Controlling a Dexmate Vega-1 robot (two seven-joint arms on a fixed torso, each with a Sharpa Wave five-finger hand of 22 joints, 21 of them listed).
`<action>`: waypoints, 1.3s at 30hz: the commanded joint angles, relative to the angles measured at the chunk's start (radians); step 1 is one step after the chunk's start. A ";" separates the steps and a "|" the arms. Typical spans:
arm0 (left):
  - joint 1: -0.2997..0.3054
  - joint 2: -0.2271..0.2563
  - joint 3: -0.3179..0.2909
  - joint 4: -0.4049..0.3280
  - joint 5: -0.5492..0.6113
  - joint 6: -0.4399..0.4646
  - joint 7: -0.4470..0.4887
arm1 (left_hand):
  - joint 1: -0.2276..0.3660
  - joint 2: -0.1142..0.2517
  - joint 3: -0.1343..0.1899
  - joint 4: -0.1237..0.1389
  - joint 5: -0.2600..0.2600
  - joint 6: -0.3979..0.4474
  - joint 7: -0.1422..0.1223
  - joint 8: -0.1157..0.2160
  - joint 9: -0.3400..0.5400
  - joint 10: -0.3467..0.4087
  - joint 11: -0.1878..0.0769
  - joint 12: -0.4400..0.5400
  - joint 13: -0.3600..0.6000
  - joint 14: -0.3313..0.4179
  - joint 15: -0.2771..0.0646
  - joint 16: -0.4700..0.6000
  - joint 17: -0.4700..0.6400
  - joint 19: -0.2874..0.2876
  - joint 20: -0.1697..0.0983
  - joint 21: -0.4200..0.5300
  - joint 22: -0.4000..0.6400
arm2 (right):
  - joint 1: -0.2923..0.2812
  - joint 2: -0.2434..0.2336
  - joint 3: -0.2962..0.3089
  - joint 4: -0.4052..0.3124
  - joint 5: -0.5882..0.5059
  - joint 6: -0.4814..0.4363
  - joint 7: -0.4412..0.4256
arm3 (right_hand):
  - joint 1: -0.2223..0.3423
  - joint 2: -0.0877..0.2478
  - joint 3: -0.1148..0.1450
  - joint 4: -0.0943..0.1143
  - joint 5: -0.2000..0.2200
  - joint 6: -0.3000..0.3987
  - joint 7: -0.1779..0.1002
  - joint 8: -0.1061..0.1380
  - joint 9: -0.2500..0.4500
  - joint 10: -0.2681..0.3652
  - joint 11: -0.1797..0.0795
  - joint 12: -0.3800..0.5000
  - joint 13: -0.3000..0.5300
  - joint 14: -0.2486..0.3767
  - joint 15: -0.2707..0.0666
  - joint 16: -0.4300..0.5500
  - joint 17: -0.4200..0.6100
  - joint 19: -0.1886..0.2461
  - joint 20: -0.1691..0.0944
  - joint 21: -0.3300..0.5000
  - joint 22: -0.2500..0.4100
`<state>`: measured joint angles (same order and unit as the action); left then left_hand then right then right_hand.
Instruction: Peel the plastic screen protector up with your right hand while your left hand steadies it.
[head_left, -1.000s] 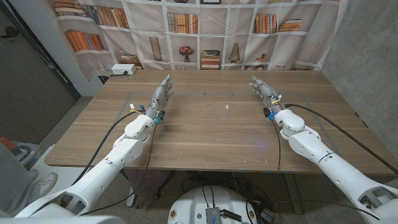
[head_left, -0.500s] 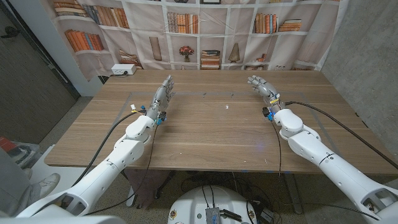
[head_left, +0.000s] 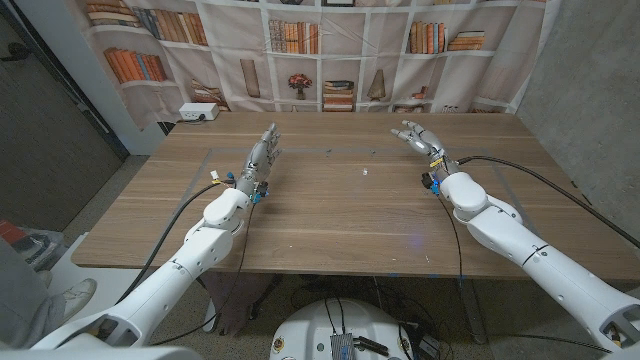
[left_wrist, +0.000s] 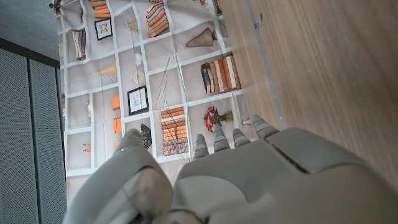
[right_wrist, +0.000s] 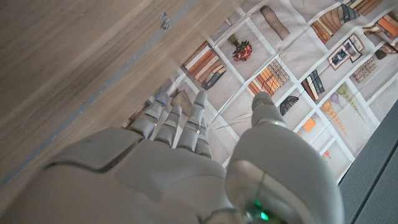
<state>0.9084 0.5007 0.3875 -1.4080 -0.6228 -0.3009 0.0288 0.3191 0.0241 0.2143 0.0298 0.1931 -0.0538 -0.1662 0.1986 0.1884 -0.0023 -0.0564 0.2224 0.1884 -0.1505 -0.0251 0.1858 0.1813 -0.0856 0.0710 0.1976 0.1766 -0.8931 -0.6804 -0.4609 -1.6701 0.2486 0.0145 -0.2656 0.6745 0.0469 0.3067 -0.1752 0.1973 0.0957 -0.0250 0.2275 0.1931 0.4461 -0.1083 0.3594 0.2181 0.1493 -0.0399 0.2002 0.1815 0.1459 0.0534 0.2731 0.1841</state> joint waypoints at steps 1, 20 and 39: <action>-0.007 0.016 0.014 0.005 0.010 -0.016 -0.054 | 0.017 -0.011 0.001 -0.012 0.009 -0.019 -0.001 -0.006 0.001 -0.005 -0.010 -0.004 0.003 -0.009 -0.010 0.001 0.002 -0.001 -0.012 0.003 0.003 | 0.026 -0.032 -0.038 -0.058 -0.109 -0.138 -0.012 | 0.023 0.000 0.010 0.002 0.001 -0.005 0.002 -0.006 0.002 0.022 -0.015 0.011 0.000 0.014 -0.007 0.004 0.001 0.006 -0.010 -0.004 0.002; -0.015 -0.008 0.026 0.026 -0.004 -0.044 -0.092 | 0.020 -0.023 -0.006 -0.020 0.010 -0.042 0.000 -0.009 0.002 -0.024 0.004 -0.012 0.004 -0.027 0.008 -0.002 0.003 -0.012 -0.008 0.000 0.003 | 0.044 -0.057 -0.069 -0.087 -0.206 -0.188 -0.004 | 0.094 -0.008 0.023 0.002 -0.003 -0.025 0.006 -0.019 0.002 0.031 -0.041 0.003 -0.010 0.022 -0.022 -0.004 0.001 0.018 -0.027 -0.018 0.002; -0.011 0.021 0.026 -0.017 0.006 -0.019 -0.090 | 0.013 -0.020 -0.010 -0.015 0.009 -0.031 0.004 -0.003 0.002 -0.012 0.004 -0.007 0.004 -0.026 0.013 0.001 0.004 -0.012 -0.005 0.001 0.004 | 0.126 -0.061 -0.162 -0.100 -0.345 -0.301 0.061 | 0.163 -0.008 0.034 0.009 -0.006 -0.105 0.027 -0.037 0.004 0.040 0.007 0.007 0.000 0.008 0.000 -0.012 0.003 -0.009 -0.003 -0.047 0.001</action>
<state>0.8911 0.5077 0.4134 -1.3978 -0.6227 -0.3357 -0.0651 0.3397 0.0031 0.2100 0.0151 0.1930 -0.0896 -0.1659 0.1909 0.1884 -0.0203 -0.0551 0.2095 0.1883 -0.1702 -0.0198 0.1807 0.1841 -0.0971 0.0609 0.1972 0.1795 -0.8141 -0.7412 -0.5654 -1.7673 -0.0089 -0.2287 -0.2346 0.8260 0.0374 0.3397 -0.1697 0.1896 0.0035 0.0003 0.1919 0.1930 0.4896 -0.1091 0.3664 0.2168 0.1612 -0.0381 0.1884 0.1817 0.1365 0.0445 0.2314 0.1819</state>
